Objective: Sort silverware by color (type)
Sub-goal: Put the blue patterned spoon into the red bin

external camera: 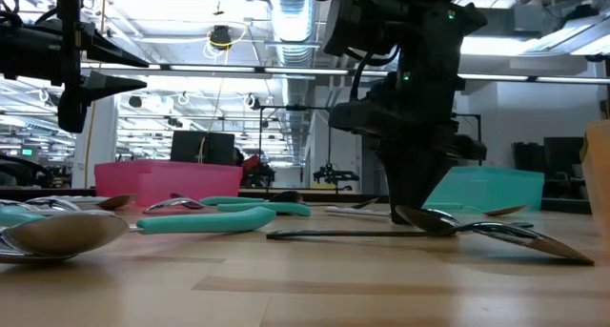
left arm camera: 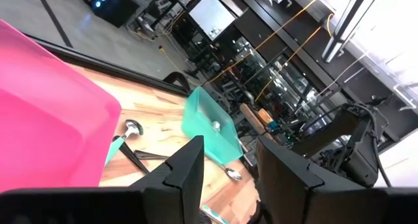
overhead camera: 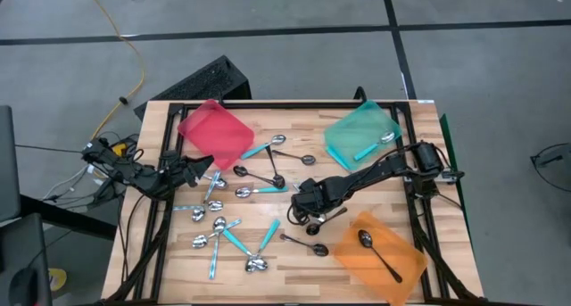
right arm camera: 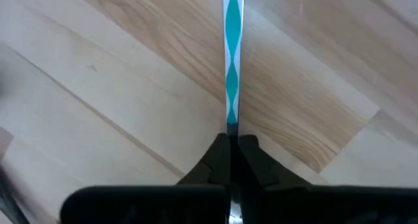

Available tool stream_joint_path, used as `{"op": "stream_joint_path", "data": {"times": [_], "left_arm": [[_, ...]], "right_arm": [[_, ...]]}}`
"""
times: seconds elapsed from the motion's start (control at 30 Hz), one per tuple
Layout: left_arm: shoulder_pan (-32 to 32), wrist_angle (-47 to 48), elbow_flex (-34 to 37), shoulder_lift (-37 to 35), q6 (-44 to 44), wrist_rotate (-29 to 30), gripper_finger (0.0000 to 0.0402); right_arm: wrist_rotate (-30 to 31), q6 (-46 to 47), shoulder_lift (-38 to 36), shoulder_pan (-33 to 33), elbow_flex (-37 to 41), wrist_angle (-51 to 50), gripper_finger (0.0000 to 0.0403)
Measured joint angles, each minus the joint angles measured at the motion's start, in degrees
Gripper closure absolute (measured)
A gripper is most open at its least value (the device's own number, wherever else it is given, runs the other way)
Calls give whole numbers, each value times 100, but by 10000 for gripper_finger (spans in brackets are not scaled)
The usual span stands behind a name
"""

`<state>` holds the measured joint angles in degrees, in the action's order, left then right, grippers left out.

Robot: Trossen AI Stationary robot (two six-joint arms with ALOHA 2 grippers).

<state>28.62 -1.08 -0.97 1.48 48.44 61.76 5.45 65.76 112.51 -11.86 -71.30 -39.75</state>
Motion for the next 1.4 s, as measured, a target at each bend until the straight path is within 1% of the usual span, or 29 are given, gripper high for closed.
{"op": "stream_joint_path", "data": {"times": [0.2, 0.43, 0.67, 0.8, 0.93, 1.07, 1.17, 1.33, 1.4], "left_arm": [[2, 2, -2, 0, 217, -2, 278], [1, 2, -4, 0, 327, -2, 278], [0, 1, -7, 1, 770, -13, 278], [1, -25, -7, 1, 1030, -169, 278], [0, -54, -9, 2, 1239, -365, 278], [2, -97, -9, 1, 1514, -426, 278], [2, -97, -9, 0, 1671, -271, 278], [0, -96, -9, 0, 1630, 64, 278], [2, -90, -9, 1, 1527, 154, 278]], "right_arm": [[34, -42, 26, 0, -187, -34, 378], [188, -390, 48, 134, -620, -32, 378], [488, -950, 42, 414, -1413, -63, 378], [669, -1393, 35, 702, -1850, 95, 378], [671, -1915, 24, 1050, -2028, 712, 378], [667, -2802, 24, 1414, -2036, 1703, 378], [668, -3609, 37, 1635, -2037, 2571, 378], [660, -4605, 39, 1958, -2038, 3742, 378], [651, -4832, 39, 2080, -2038, 4158, 378]]}}
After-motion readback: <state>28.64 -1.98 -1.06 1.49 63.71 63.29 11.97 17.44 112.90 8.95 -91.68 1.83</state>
